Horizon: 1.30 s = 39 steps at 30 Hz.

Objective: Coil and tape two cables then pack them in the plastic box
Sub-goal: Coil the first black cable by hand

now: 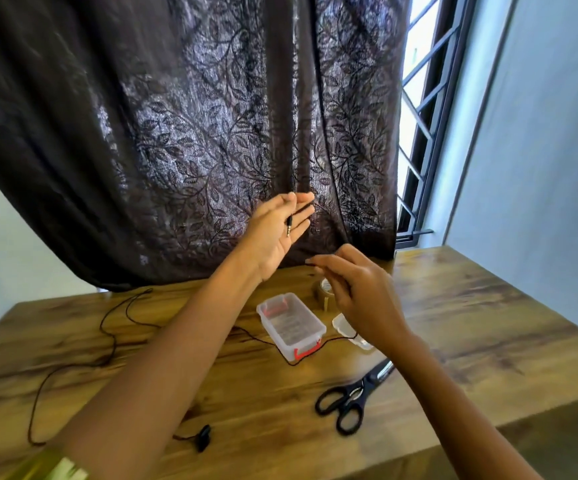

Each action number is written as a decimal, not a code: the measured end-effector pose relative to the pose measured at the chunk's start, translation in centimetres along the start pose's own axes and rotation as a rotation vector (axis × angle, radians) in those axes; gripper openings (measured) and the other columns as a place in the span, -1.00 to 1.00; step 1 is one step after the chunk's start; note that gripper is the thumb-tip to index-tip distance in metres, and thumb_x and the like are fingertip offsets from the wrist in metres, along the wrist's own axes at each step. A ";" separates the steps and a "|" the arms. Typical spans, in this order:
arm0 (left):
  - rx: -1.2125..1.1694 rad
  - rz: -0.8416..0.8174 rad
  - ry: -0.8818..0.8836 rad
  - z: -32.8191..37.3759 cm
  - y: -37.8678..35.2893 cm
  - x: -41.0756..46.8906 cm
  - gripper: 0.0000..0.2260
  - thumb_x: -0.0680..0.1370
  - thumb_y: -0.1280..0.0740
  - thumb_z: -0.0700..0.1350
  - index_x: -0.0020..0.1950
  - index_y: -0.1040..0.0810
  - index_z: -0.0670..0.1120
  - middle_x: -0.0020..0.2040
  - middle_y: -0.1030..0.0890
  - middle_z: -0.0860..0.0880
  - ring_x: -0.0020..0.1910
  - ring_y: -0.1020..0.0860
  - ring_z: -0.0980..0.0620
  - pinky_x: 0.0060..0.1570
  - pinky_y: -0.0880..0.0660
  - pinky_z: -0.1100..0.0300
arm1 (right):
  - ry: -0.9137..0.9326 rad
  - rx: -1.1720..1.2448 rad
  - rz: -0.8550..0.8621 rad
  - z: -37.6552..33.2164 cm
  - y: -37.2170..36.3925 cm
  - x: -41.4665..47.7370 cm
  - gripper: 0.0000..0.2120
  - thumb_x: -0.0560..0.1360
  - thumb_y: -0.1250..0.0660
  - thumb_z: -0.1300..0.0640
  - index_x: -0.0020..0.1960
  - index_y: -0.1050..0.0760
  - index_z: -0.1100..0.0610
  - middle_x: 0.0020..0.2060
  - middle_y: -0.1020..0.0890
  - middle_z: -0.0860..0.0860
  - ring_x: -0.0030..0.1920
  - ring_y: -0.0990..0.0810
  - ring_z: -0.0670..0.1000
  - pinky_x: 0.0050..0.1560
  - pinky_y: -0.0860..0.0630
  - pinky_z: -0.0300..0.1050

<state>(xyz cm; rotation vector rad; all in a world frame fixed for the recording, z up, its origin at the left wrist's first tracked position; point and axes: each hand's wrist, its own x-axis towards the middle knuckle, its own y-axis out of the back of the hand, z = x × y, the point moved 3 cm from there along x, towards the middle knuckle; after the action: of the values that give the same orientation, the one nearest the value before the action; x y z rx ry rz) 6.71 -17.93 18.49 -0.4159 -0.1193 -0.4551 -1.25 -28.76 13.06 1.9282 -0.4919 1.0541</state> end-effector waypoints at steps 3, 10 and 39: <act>0.123 -0.115 0.036 -0.1 -0.3 -0.8 -0.76 0.64 -0.06 -0.19 -0.11 -0.48 -0.14 -0.05 -0.67 -0.09 -0.07 -0.64 0.00 -0.14 -0.60 0.20 | 0.097 -0.075 0.064 -0.9 1.5 1.8 -0.77 0.49 -0.21 0.06 0.01 -0.63 0.02 -0.26 -0.55 -0.04 -0.31 -0.39 -0.21 -0.40 -0.31 -0.42; 0.354 -0.318 0.126 0.0 -0.4 -2.1 -0.71 0.63 -0.01 -0.20 -0.12 -0.48 -0.16 -0.52 -0.51 -0.04 -0.57 -0.46 0.08 -0.62 -0.36 0.32 | 0.029 0.043 0.114 -0.4 3.8 6.5 -0.83 0.37 -0.42 -0.02 -0.20 -0.61 0.09 -0.31 -0.62 -0.08 -0.30 -0.58 -0.07 -0.30 -0.56 -0.02; 0.076 -0.107 -0.043 1.2 1.4 -1.4 -0.80 0.64 -0.05 -0.13 0.08 -0.46 -0.09 -0.19 -0.70 -0.03 -0.12 -0.66 0.04 -0.01 -0.56 0.21 | -0.168 -0.041 -0.060 0.9 -2.6 -2.1 -0.72 0.45 -0.35 0.33 0.10 -0.60 0.09 -0.24 -0.48 -0.12 -0.34 -0.48 -0.10 -0.42 -0.40 -0.32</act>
<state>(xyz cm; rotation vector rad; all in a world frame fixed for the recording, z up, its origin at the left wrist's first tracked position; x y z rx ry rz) 6.07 -15.76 18.83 -0.3461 -0.2006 -0.5450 -0.28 -28.16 9.75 1.9920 -0.5409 0.8423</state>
